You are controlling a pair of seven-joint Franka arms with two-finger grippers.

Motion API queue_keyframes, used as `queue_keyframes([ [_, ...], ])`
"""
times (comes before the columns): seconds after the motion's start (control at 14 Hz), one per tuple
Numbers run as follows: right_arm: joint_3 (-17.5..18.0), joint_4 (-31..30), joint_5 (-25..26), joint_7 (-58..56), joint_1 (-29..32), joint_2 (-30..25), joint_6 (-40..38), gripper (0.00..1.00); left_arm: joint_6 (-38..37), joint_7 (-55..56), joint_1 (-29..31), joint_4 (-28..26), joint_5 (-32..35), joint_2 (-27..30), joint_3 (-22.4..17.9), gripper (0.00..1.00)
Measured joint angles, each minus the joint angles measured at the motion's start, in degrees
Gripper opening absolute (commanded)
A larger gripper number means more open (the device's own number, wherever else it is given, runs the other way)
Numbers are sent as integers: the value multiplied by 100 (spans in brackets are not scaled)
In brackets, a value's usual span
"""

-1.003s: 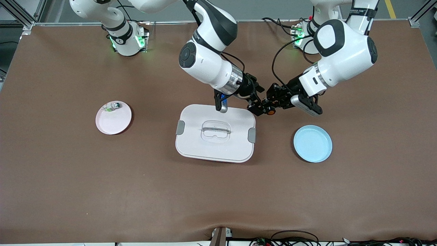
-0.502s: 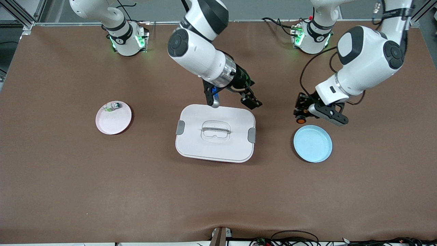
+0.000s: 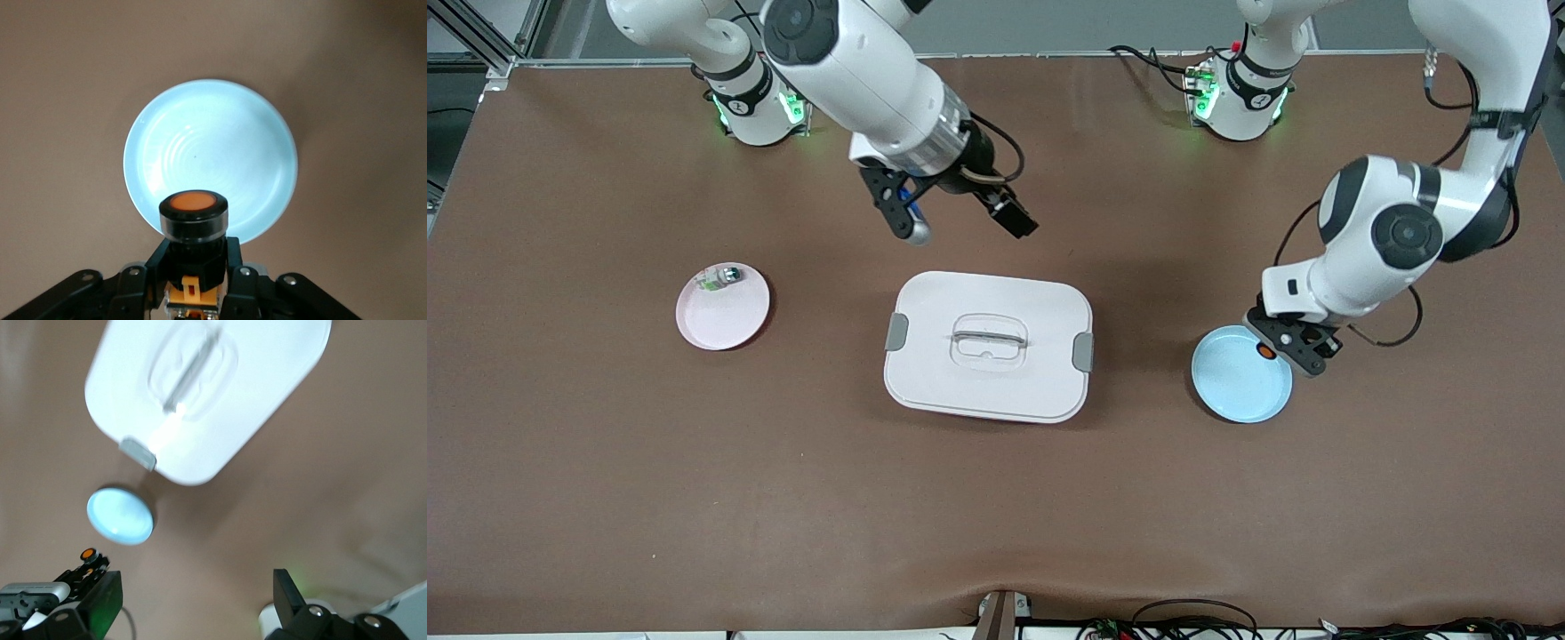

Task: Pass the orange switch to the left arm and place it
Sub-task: 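Move the switch to the blue plate while the right gripper withdraws, then lower the switch onto the blue plate and open the left gripper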

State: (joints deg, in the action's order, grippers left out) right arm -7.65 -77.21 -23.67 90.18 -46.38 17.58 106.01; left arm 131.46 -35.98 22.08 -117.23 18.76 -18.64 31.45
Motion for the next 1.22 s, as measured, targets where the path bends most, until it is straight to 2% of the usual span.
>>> queue_keyframes([
  [0.14, 2, -464, 241, -634, 2, -380, -10, 100, 310, -504, 54, 52, 559, -468, -2, 0],
  [0.36, -10, -1266, 555, -1854, 203, -1014, -64, 100, 564, -653, 27, 122, 1383, -932, 20, 0],
  [0.64, -37, -1978, 758, -3650, 889, -1636, -484, 100, 637, -1000, -55, 145, 1837, -1179, 54, 1],
  [0.72, -40, -2041, 876, -3983, 1030, -1705, -581, 100, 681, -1155, -71, 144, 1860, -1195, 56, 7],
  [0.93, -39, -2113, 1331, -4829, 1229, -1761, -712, 100, 950, -1455, -77, 142, 1936, -1333, 56, 37],
  [1.0, -39, -2127, 1458, -5102, 1280, -1762, -729, 100, 1018, -1477, -77, 142, 1949, -1397, 56, 59],
  [1.07, -39, -2137, 1575, -5354, 1343, -1761, -740, 100, 1053, -1481, -78, 142, 1961, -1445, 56, 75],
  [1.15, -39, -2141, 1668, -5584, 1421, -1761, -766, 100, 1066, -1483, -78, 142, 1967, -1476, 56, 97],
  [1.22, -39, -2145, 1725, -5820, 1521, -1761, -802, 100, 1069, -1483, -79, 142, 1968, -1492, 56, 100],
])
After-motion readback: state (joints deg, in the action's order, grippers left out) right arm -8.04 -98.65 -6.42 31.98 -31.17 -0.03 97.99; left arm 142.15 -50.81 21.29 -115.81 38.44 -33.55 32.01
